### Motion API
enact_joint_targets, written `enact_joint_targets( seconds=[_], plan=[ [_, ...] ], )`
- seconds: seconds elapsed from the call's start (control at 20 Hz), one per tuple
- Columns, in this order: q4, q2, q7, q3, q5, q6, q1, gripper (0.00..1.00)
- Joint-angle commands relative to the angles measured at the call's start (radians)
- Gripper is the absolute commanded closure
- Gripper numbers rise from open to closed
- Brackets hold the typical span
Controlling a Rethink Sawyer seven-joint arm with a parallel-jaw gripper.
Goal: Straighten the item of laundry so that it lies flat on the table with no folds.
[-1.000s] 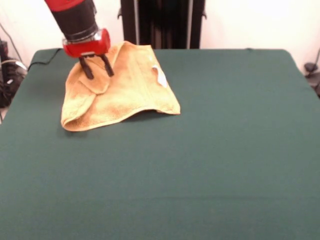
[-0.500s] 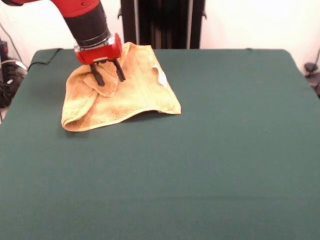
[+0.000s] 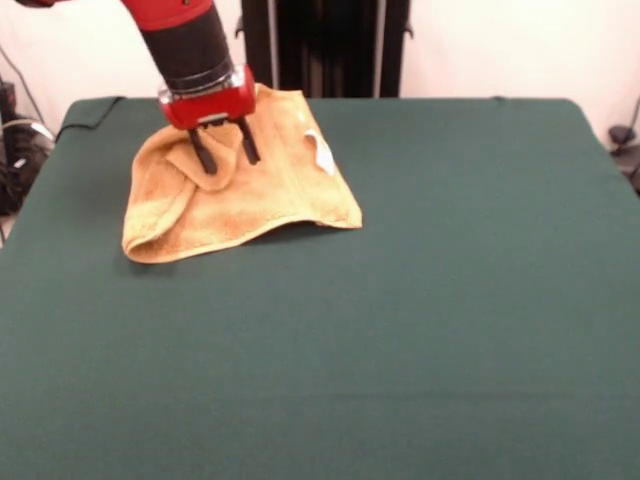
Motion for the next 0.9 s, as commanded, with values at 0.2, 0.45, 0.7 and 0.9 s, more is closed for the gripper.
enact_joint_targets(
  seconds=[0.2, 0.45, 0.7, 0.9],
  plan=[
    [0.056, -0.333, -0.074, 0.074, 0.074, 0.162, 0.075, 0.00],
    [0.074, -0.502, -0.120, 0.074, 0.148, 0.274, 0.089, 0.00],
    [0.028, -0.471, -0.134, 0.060, 0.124, 0.308, 0.091, 0.00],
    [0.002, -0.429, -0.138, 0.053, 0.094, 0.305, 0.078, 0.00]
  ],
)
